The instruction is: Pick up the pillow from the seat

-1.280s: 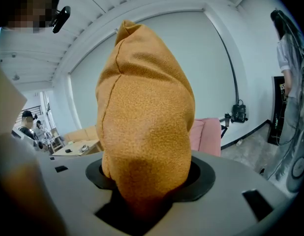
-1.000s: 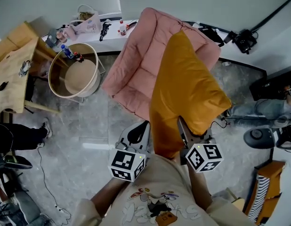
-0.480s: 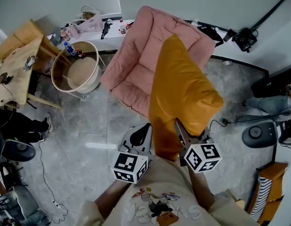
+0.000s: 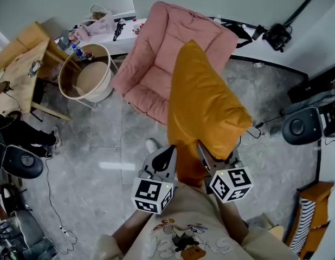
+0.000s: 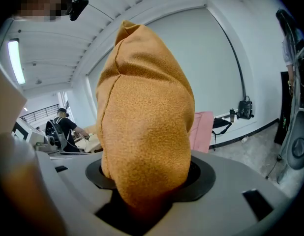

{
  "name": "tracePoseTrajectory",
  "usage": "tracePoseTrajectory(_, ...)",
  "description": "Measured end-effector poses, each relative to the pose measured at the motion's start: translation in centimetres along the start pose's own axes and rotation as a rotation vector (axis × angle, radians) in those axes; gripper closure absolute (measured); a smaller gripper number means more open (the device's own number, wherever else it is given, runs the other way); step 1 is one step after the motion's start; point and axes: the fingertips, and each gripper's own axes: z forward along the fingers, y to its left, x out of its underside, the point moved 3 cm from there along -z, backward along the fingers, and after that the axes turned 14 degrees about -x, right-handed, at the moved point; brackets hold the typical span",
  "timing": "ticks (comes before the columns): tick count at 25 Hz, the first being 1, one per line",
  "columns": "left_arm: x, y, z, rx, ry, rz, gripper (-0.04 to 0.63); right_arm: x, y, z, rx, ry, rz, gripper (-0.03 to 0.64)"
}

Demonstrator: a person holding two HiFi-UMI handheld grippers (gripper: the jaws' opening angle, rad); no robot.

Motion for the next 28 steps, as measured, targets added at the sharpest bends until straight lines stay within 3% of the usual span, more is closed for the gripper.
tracePoseTrajectory(6,2.6,-2.2,-3.2,-0.057,-0.015,-0.022,0.591,1.9,0.4,-3.2,-0.045,0.002,-0.011,0.333)
tracePoseTrajectory(13,3.2,-3.4,-6.0,-0.094,-0.026,0.007,0.591,3.3,2.2,-5.1,-0.078,0.008,0.002,0.331)
tracePoseTrajectory(17,3.9,-5.7,-6.8,-0.082,-0.018,0.019,0.591,3.9,2.6,-7.1,-0.091,0.001,-0.005,0.331)
tracePoseTrajectory(28,4.0,-6.7,-7.2,-0.043,-0.033,0.058,0.591,4.5,3.0,-8.1,-0.081,-0.009,0.001,0.328)
